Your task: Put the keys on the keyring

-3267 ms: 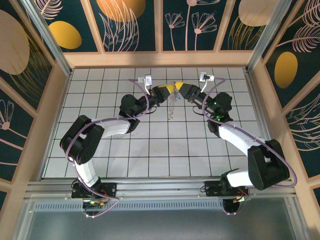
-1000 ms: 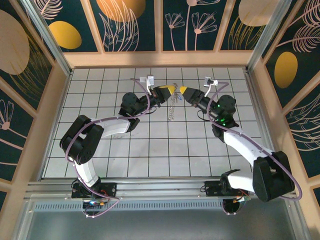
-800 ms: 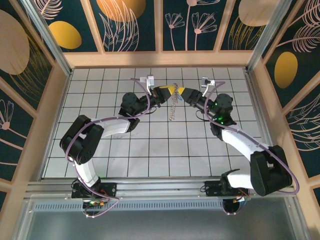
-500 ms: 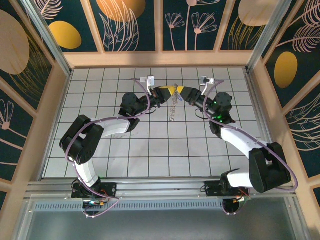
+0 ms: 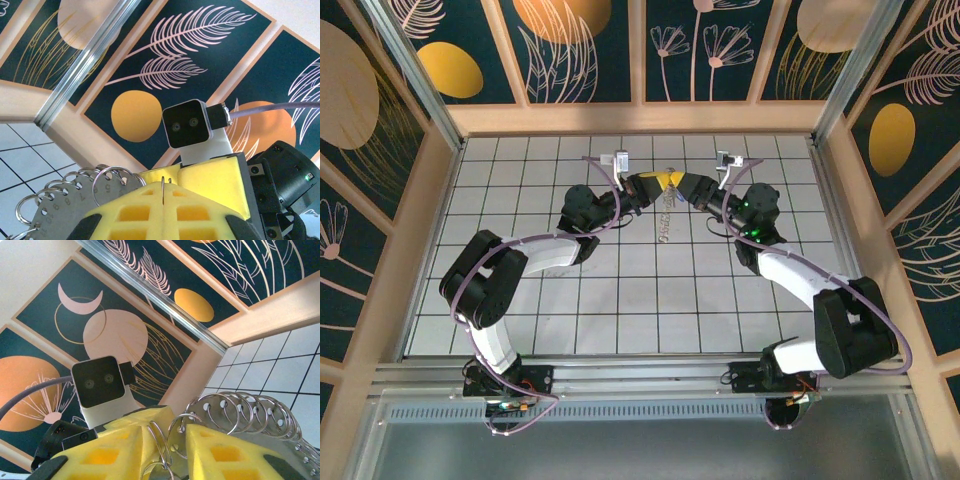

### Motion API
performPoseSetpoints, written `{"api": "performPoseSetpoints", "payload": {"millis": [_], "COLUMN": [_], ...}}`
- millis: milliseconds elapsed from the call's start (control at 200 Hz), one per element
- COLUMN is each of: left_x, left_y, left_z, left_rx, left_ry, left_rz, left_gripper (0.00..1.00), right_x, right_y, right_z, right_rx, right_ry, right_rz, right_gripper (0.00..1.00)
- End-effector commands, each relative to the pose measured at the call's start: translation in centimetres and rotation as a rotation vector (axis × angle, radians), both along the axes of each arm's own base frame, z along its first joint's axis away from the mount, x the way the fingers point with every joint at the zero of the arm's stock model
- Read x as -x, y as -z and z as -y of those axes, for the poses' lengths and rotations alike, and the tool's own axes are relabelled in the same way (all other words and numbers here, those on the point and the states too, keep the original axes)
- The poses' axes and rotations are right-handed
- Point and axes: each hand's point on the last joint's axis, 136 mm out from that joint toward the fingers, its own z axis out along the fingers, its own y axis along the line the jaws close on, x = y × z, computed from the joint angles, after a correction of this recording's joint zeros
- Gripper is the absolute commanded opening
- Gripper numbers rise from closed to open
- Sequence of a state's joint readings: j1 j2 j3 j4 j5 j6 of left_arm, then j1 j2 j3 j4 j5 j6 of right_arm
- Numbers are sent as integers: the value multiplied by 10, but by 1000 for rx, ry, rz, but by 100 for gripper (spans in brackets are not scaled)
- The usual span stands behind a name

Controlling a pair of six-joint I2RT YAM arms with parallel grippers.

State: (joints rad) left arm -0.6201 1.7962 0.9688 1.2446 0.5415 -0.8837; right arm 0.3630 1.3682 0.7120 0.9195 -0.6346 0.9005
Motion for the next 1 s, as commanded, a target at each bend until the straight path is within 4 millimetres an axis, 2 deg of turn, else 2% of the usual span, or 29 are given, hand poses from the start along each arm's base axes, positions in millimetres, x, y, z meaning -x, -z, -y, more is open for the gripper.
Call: {"api": "performPoseSetpoints", "payload": {"millis": [0, 135, 225, 385, 505, 716, 996], "left_x": [6, 5, 5, 4, 4, 3, -2], "left_y": [-30, -29, -30, -30, -31, -32, -31], "left_z": [-3, -4, -4, -4, -5, -6, -9], "left_rx": [50, 51, 54, 56, 63, 72, 72], "left_ry": [1, -2, -3, -9, -11, -17, -54], "left_rz": [85, 84, 85, 83, 83, 81, 61], "left_gripper": [0, 0, 0, 0, 0, 0, 0], "right_x": [7, 8, 10, 13, 16, 17, 8], "right_y": [-21, -19, -20, -17, -13, -8, -9], "right_z": [-4, -3, -4, -10, -14, -14, -5], "right_rx": [-28, -30, -41, -53, -54, -53, -37], "right_ry": [-30, -29, -41, -58, -67, -61, -23], "right_rz": [74, 69, 67, 56, 46, 33, 43], "right_gripper": [23, 20, 24, 23, 19, 0, 0]}}
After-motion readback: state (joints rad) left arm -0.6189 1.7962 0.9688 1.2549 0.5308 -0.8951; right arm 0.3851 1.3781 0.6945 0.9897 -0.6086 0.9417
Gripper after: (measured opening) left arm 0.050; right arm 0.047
